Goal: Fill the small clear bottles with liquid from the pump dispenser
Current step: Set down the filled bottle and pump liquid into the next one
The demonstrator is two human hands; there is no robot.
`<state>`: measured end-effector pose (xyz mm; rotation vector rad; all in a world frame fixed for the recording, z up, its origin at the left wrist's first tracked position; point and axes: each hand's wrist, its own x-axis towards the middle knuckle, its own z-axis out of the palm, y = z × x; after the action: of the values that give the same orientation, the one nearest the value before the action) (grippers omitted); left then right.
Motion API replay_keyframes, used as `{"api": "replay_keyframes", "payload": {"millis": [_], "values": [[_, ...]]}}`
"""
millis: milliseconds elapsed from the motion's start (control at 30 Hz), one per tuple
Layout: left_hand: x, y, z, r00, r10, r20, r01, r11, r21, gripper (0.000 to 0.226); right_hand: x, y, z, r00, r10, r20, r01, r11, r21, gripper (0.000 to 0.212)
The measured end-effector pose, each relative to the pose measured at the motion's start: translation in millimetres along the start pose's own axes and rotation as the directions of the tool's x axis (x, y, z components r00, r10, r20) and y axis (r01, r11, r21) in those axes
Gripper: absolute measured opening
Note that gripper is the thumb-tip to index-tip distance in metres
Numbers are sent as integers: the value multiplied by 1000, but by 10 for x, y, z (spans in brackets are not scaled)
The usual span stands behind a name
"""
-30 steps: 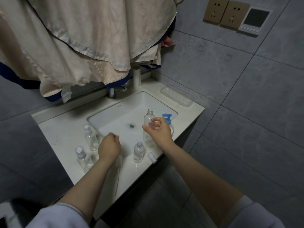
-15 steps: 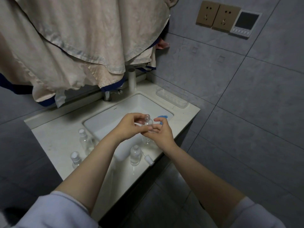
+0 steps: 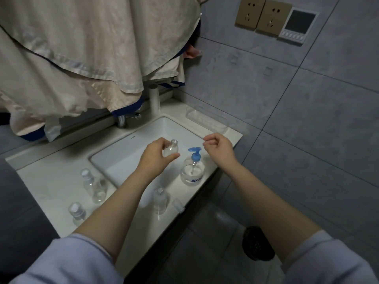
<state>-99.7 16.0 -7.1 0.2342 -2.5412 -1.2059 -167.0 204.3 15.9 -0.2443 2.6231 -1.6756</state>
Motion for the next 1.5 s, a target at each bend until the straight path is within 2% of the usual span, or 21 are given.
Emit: {"api": "replay_keyframes", "payload": {"millis": [67,167,300,533,667,900,967,1067,1167,1333,1400,1500], "values": [[30,-25,91,999,-22,41,18,995,95,38,130,16,18,999,-34,-34,31,996,-84,16],[112,-88,246,992,-49,116,16,963,269,37,313,54,122,998,-56,-7,54,980,-190,10],[180,-211,422,976,-81,202,-3,922,387,41,493,140,263,999,25,36,-14,965,-264,19],[244,-256,568,984,-27,176,-42,927,374,47,661,215,437,975,137,175,-67,931,-360,42],[293,-231,577,989,7,148,-60,931,361,48,740,219,508,959,191,210,-101,921,-377,48],[325,-179,576,983,36,178,-103,917,384,50,785,256,601,927,286,244,-177,905,-386,50],[313,-169,568,983,24,181,-89,928,361,51,784,282,603,916,298,269,-160,886,-436,42],[283,-158,556,985,12,174,-65,951,301,53,794,298,604,921,293,256,-132,854,-504,42],[257,-145,559,985,-12,175,-32,969,246,53,818,312,624,903,309,299,-56,774,-631,31],[253,-164,575,981,-12,194,-34,972,233,42,809,456,628,918,254,306,59,674,-737,28],[260,-200,591,980,-24,197,-18,977,212,42,807,501,631,933,224,282,70,655,-752,36],[253,-246,606,982,-21,188,-12,985,169,50,810,501,663,954,189,232,38,692,-720,51]]}}
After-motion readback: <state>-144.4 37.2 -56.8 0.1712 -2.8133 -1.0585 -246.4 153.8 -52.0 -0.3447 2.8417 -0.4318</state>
